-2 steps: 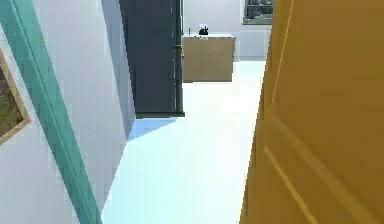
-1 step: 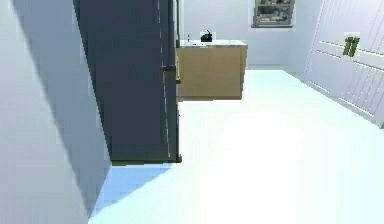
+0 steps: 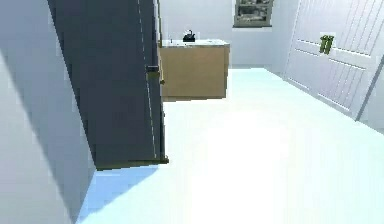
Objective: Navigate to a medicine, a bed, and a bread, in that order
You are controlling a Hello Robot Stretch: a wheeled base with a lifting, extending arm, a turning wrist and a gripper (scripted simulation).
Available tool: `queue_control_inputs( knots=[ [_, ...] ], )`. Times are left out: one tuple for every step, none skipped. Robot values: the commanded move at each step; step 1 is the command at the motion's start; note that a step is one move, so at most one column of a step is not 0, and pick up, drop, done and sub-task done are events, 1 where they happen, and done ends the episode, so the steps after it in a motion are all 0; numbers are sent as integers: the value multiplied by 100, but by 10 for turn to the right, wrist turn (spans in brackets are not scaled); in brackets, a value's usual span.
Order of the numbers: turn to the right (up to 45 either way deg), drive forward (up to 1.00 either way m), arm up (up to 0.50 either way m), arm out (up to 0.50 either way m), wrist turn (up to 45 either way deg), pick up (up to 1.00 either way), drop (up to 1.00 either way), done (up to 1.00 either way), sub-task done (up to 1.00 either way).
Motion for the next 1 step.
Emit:
queue_control_inputs(
  knots=[
    [30, 0, 0, 0, 0, 0, 0, 0, 0]
  ],
)
